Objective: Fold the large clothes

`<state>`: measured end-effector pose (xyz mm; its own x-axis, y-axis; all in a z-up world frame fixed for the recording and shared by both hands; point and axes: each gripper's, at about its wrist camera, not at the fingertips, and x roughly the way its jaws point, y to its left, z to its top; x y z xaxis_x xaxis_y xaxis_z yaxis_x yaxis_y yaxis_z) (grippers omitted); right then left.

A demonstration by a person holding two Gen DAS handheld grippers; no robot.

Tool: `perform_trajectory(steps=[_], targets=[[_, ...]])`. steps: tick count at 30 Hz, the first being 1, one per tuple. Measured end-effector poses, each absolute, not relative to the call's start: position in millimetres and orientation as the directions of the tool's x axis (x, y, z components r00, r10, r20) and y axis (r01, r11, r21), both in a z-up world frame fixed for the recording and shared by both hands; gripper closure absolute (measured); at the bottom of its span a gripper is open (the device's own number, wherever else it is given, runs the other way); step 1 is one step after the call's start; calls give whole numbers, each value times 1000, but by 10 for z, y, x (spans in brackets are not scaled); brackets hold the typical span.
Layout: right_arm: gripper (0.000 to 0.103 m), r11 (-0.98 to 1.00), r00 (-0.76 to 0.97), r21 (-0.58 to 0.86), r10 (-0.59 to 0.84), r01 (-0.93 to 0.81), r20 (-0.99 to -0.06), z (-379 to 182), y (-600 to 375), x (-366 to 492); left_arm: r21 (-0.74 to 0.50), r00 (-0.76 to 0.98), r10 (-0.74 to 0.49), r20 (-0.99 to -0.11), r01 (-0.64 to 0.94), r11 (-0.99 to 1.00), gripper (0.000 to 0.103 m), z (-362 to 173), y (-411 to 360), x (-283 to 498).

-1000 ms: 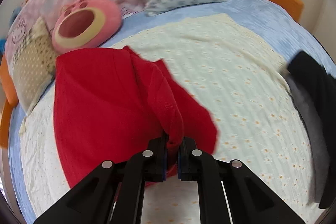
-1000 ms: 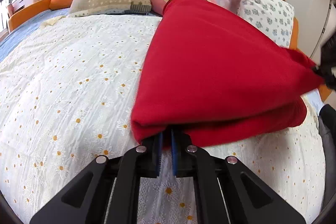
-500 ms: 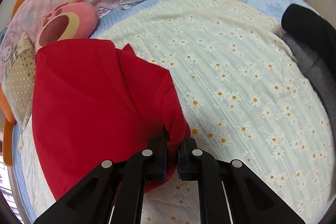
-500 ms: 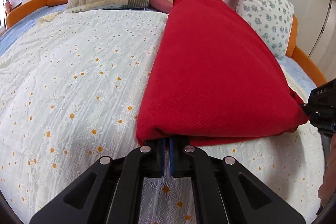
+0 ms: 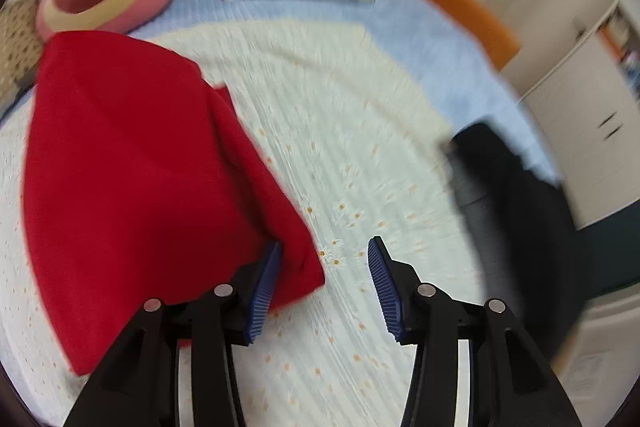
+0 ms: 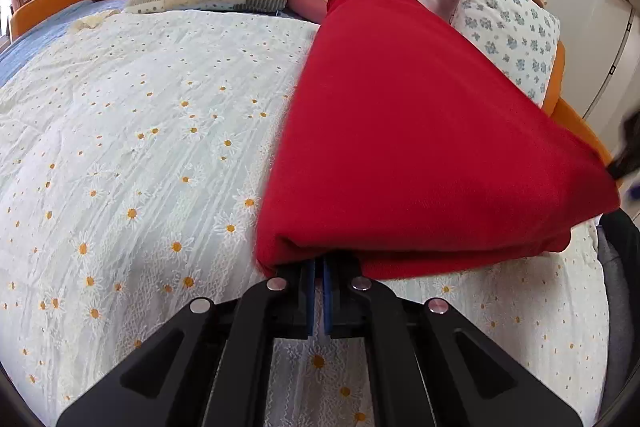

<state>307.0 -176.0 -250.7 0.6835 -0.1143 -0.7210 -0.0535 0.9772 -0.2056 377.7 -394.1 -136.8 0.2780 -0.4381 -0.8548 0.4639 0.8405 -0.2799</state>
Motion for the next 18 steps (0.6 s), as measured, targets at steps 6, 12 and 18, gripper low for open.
perform_trajectory(steps=[6,12,18], targets=[[100,981,682,-183,-95,-58,-725,-2501,-1791,3072,-233,424,-405,-810,401,886,47,-798,-2902,3850],[99,976,685,-211,-118,-54,-719,-2510,-1741,3057,3,569,-172,-804,292,956,42,-837,-2117,4119],[100,972,694,-231,-132,-51,-708,-2517,-1724,3039,-146,434,-225,-872,207,967,42,-1483,-1635,4740]])
